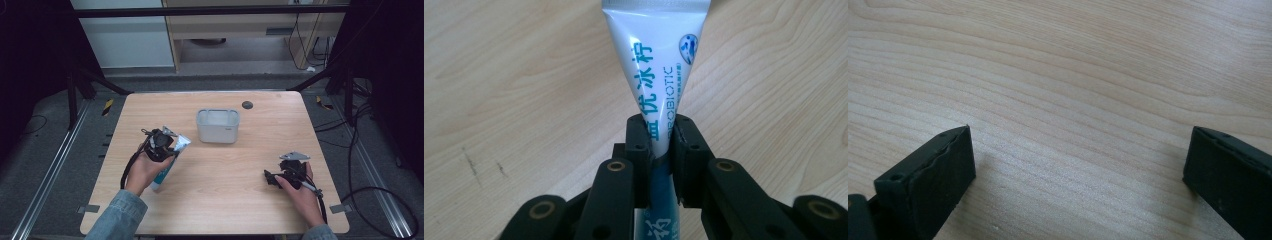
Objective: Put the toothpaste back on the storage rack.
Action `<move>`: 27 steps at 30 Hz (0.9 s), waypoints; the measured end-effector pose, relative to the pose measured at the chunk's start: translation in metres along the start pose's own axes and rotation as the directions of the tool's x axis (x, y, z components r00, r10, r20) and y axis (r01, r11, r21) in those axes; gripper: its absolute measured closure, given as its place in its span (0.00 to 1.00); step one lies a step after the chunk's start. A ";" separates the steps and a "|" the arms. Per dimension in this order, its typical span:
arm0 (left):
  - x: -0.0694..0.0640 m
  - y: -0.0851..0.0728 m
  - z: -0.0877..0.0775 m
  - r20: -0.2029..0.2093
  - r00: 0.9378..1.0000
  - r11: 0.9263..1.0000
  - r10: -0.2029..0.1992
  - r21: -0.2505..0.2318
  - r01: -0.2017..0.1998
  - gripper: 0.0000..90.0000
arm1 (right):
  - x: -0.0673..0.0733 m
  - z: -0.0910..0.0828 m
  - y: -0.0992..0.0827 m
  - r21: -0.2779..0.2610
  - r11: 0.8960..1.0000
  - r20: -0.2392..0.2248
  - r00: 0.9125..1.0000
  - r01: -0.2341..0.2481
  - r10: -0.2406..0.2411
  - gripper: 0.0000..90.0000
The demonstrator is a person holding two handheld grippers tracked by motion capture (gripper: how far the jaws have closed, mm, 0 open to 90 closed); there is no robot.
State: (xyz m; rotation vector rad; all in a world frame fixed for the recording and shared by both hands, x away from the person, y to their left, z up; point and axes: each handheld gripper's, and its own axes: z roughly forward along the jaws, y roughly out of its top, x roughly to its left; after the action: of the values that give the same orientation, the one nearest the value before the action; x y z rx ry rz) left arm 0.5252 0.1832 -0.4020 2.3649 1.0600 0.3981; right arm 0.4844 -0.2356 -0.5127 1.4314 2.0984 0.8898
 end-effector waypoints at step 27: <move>-0.024 0.053 -0.028 -0.014 1.000 0.978 0.013 -0.210 -0.016 0.88 | 0.000 0.000 0.000 -0.001 1.000 0.000 1.000 -0.001 0.001 0.00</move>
State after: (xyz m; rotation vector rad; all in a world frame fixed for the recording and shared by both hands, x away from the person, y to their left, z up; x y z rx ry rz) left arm 0.5291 0.1442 -0.3506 2.1864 0.9572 0.5052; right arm 0.4845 -0.2354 -0.5128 1.4314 2.0973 0.8915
